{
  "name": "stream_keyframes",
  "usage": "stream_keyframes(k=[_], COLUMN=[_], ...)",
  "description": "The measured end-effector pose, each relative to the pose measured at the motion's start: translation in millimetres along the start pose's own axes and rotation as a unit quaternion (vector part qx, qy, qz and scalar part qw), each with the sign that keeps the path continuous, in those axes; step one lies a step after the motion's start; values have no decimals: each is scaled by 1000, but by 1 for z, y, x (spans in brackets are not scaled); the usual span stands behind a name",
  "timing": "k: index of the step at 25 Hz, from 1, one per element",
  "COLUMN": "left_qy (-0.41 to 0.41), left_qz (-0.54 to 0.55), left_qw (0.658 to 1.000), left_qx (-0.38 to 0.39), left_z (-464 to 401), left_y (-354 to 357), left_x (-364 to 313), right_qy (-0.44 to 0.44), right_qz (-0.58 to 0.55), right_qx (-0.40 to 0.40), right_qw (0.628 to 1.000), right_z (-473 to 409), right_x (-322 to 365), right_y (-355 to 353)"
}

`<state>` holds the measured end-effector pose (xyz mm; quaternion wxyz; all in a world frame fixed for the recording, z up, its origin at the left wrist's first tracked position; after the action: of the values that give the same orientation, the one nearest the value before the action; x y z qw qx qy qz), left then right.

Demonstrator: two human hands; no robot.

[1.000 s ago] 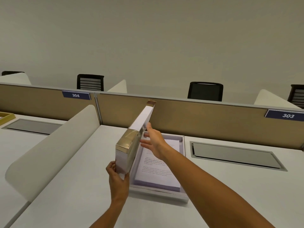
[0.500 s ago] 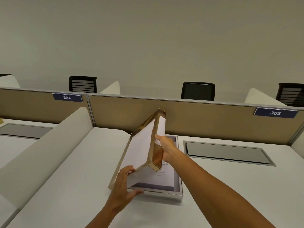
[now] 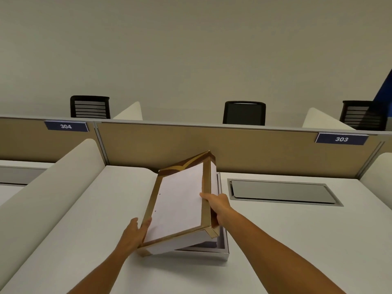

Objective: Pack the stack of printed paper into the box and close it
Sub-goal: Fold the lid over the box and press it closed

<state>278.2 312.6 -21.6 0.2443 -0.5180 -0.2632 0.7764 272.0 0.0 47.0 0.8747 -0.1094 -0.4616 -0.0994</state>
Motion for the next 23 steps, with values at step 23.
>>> stream_keyframes(k=[23], left_qy=[82], left_qz=[-118], left_qw=[989], left_qx=[-21], left_z=[-29], left_y=[28], left_x=[-37], right_qy=[-89], right_qz=[312], right_qx=[-135], right_qw=[936], right_z=[-37], right_x=[-41], right_y=[-27])
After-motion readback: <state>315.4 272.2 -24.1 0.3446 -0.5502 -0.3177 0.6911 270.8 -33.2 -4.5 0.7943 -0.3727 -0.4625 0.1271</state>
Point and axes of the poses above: each hand's wrist, its own z-axis away from the middle knuckle, its own y-axis out of the palm, x = y × z, the point moved 8 cm from there along -z, towards the middle knuckle, and after that the axes turned 1 degree about -z, right-handed, at the moved point
